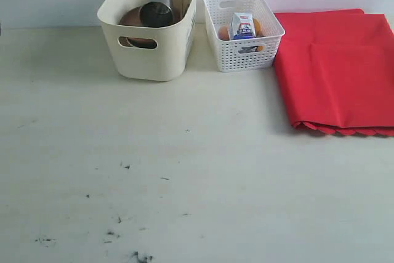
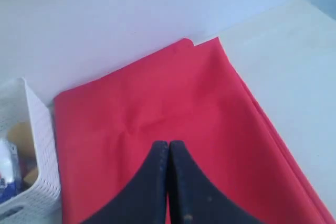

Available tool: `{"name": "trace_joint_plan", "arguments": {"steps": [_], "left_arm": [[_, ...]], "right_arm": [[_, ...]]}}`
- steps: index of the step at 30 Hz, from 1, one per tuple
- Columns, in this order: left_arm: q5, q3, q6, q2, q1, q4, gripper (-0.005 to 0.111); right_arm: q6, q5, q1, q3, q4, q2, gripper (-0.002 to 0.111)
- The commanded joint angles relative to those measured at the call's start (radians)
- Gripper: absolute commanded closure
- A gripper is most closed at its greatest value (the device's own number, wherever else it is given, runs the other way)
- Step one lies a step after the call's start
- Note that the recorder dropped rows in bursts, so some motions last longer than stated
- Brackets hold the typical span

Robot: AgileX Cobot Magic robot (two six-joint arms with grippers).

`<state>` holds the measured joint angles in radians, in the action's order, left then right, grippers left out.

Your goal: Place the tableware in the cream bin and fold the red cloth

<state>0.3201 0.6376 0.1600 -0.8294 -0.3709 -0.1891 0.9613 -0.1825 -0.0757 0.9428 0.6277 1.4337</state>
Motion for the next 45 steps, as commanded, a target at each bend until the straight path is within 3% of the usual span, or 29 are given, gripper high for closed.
{"name": "trace_joint_plan", "arguments": {"steps": [1,8,18,21,24,29,33,42,45], "left_arm": [[-0.039,-0.081,-0.007,0.188,0.003,-0.009,0.104],[-0.041,-0.248,-0.007,0.451,0.003,-0.009,0.104],[-0.008,-0.253,-0.005,0.496,0.003,-0.009,0.104],[-0.026,-0.261,0.179,0.577,0.072,0.004,0.104],[-0.171,-0.326,0.302,0.640,0.156,0.004,0.104],[-0.373,-0.494,0.304,0.761,0.320,-0.006,0.104],[-0.382,-0.624,0.286,0.829,0.400,-0.079,0.104],[-0.344,-0.638,0.287,0.829,0.424,-0.140,0.104],[-0.334,-0.638,0.144,0.829,0.424,-0.014,0.104]], "right_arm": [[-0.026,-0.005,0.047,-0.142,-0.001,-0.150,0.108],[-0.026,-0.003,0.110,-0.255,-0.001,-0.304,0.108],[-0.026,-0.003,0.110,-0.255,-0.001,-0.319,0.108],[-0.026,-0.003,0.110,-0.255,-0.001,-0.319,0.108],[-0.026,-0.003,0.110,-0.255,-0.001,-0.319,0.108],[-0.026,-0.003,0.110,-0.255,-0.001,-0.319,0.108],[-0.026,-0.003,0.110,-0.255,-0.001,-0.319,0.108],[-0.026,-0.003,0.110,-0.255,-0.001,-0.319,0.108],[-0.026,-0.003,0.110,-0.255,-0.001,-0.319,0.108]]}}
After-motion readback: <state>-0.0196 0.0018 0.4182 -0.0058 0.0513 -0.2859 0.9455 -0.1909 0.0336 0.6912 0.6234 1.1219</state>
